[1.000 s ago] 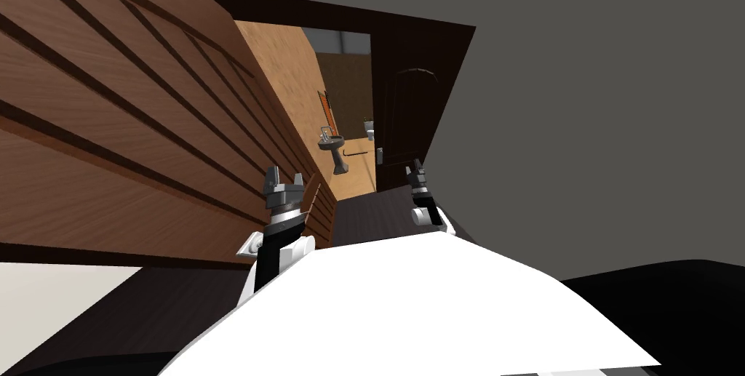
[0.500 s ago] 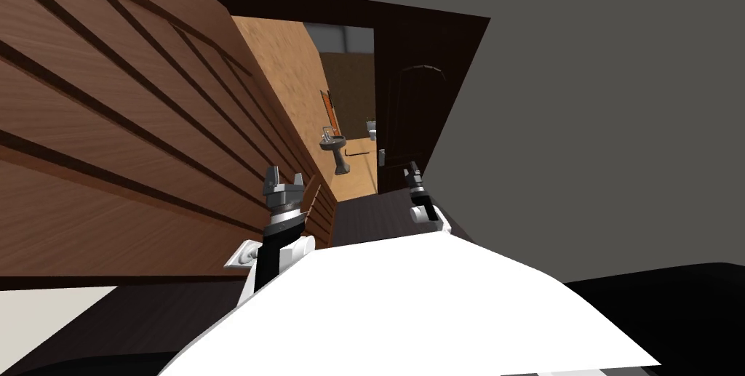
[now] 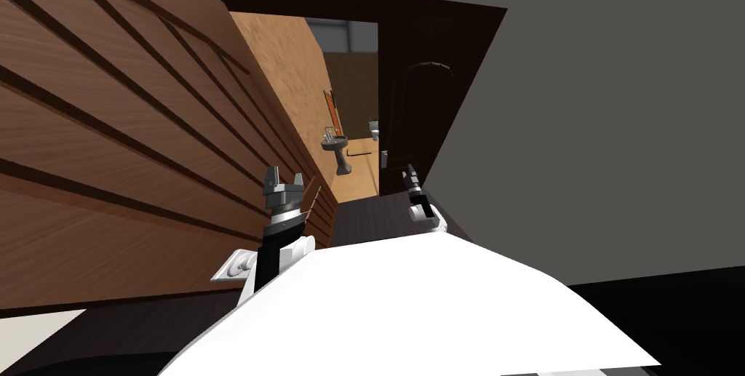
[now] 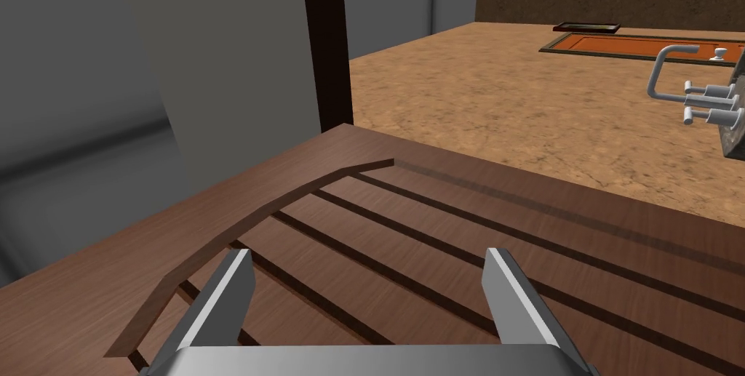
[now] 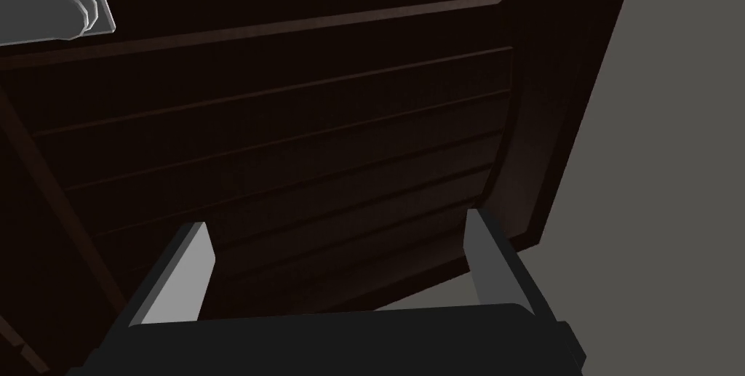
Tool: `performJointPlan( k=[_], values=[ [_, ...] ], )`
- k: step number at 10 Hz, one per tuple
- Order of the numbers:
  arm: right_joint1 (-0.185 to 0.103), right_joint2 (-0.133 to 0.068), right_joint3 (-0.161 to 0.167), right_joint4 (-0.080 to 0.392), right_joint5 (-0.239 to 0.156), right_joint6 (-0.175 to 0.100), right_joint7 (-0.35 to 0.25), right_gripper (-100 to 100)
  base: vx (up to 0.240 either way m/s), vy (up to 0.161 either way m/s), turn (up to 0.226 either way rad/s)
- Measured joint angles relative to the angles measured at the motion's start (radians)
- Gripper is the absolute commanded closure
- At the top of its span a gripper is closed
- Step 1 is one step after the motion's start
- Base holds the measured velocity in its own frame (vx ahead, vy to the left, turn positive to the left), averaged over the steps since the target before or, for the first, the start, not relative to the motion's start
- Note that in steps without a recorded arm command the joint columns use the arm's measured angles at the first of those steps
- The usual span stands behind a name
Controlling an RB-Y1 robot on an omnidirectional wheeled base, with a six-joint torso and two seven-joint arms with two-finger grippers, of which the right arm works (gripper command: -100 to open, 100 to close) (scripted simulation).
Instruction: Pull the door open
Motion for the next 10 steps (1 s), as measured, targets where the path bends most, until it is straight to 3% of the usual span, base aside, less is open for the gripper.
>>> performJointPlan(
  k=[10],
  values=[
    [-0.123,-0.004,-0.023,0.248,-0.002,0.053,0.022,-100,0.105,-0.026,0.056]
  ],
)
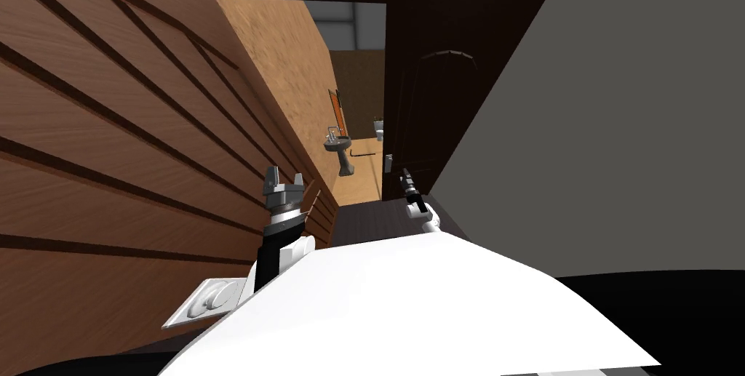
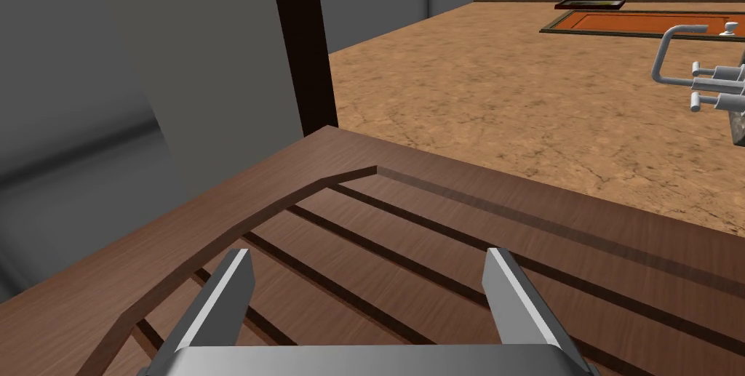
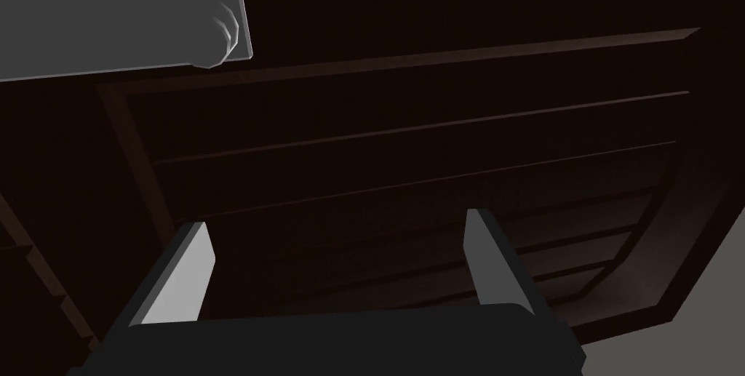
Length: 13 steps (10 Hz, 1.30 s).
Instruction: Pull the door open
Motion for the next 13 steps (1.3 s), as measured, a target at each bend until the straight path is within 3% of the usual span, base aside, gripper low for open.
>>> performJointPlan(
  k=[7,12,13],
  values=[
    [-0.063,0.0,-0.013,0.126,-0.002,0.031,0.008,-100,0.098,-0.03,0.043],
    [-0.13,0.007,-0.026,0.251,-0.004,0.059,0.018,-100,0.161,-0.047,0.05],
    [-0.131,0.007,-0.027,0.254,-0.004,0.059,0.018,-100,0.106,0.039,0.153]
  ],
)
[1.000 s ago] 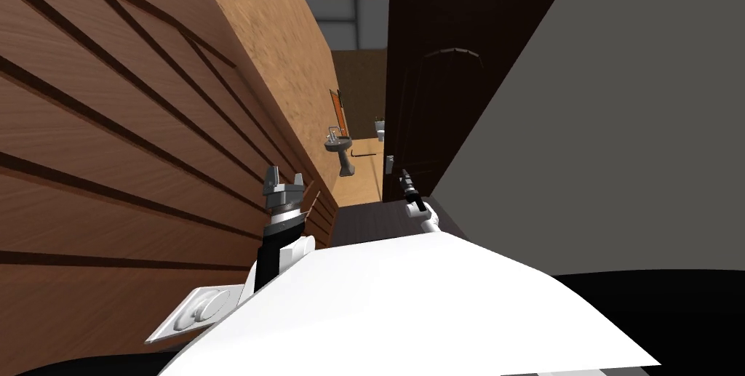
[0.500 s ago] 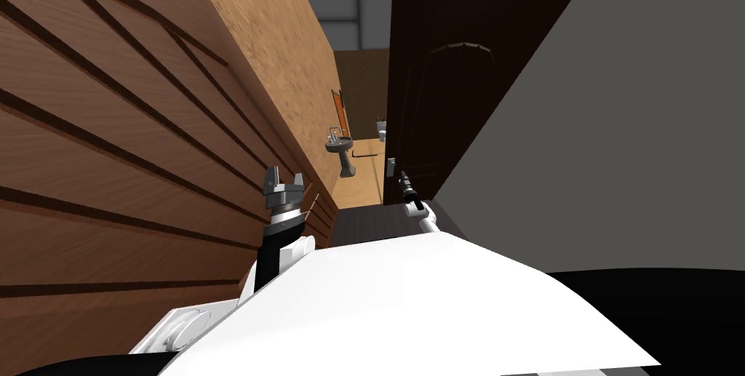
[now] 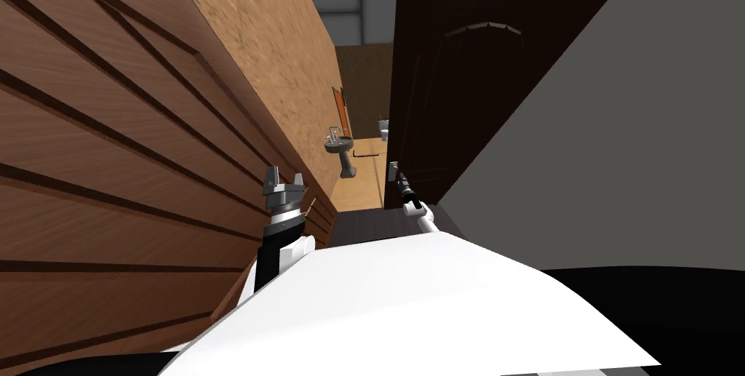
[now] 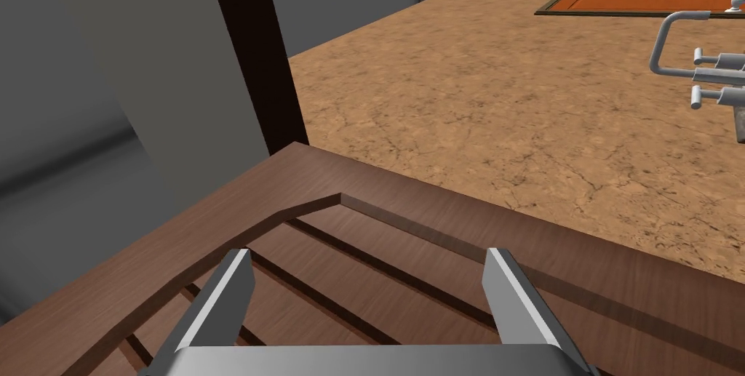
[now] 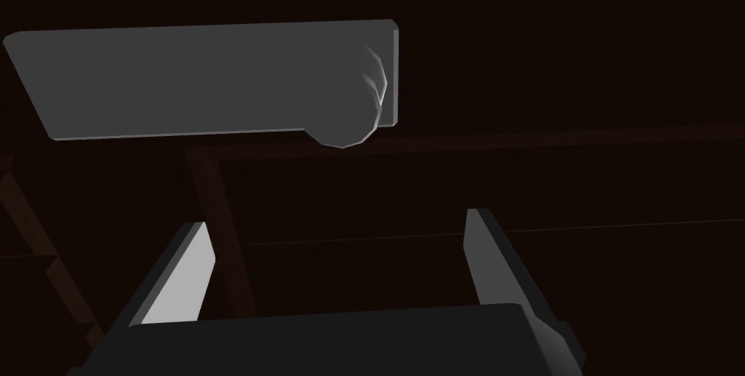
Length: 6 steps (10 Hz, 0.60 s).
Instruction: Pull the door open
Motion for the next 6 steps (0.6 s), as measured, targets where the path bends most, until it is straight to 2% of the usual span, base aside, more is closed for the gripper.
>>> performJointPlan(
  k=[2,3,4,6],
  values=[
    [0.003,-0.045,-0.018,0.031,-0.016,-0.022,-0.026,-100,0.207,0.047,0.2],
    [0.007,-0.066,-0.025,0.023,-0.023,-0.014,-0.039,-100,0.153,0.086,0.178],
    [-0.004,-0.084,-0.037,0.065,-0.031,-0.034,-0.049,-100,0.141,0.083,0.121],
    [-0.015,-0.132,-0.055,0.094,-0.048,-0.044,-0.077,-100,0.163,0.047,0.129]
  ],
)
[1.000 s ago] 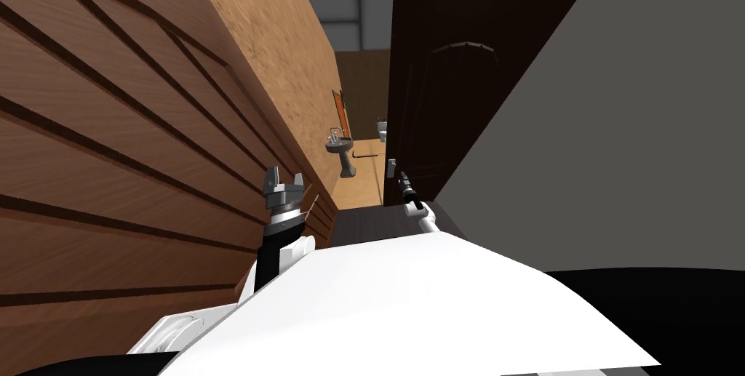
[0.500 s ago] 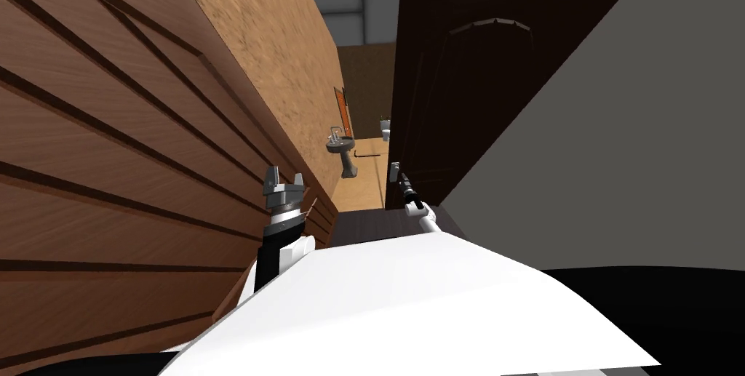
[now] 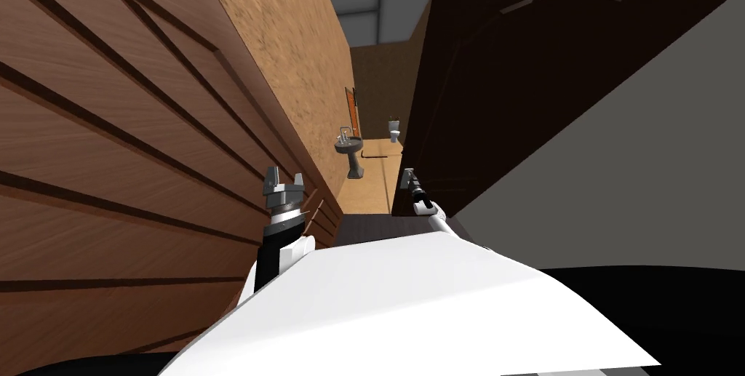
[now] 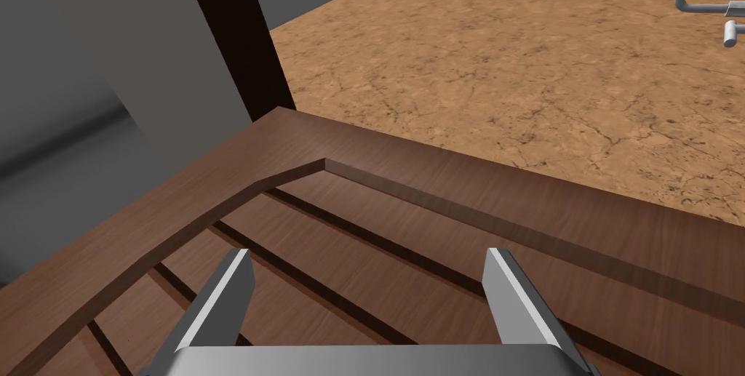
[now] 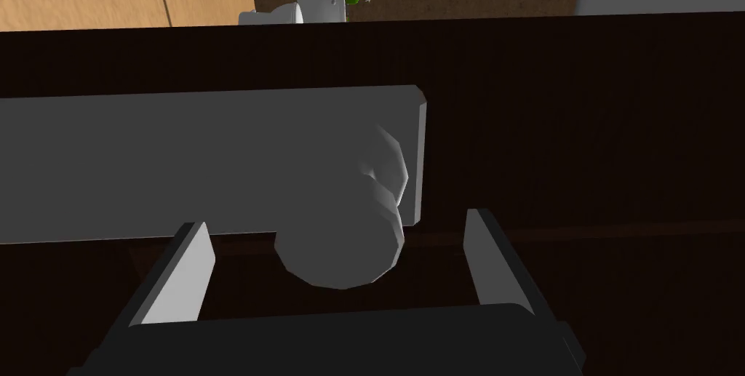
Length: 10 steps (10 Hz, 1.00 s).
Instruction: Pull the door open
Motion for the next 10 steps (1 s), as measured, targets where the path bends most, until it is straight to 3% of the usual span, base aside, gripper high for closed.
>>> performJointPlan(
  k=[1,2,8,10],
  values=[
    [0.007,-0.024,-0.007,-0.001,-0.008,0.001,-0.015,-100,0.073,0.011,0.021],
    [0.008,-0.026,-0.008,-0.002,-0.009,0.001,-0.019,100,-0.01,-0.001,-0.02],
    [0.008,-0.023,-0.006,0.0,-0.007,0.002,-0.014,100,-0.031,-0.009,0.025],
    [0.007,-0.041,0.007,-0.006,-0.009,-0.004,-0.03,100,-0.2,-0.1,0.152]
  ],
)
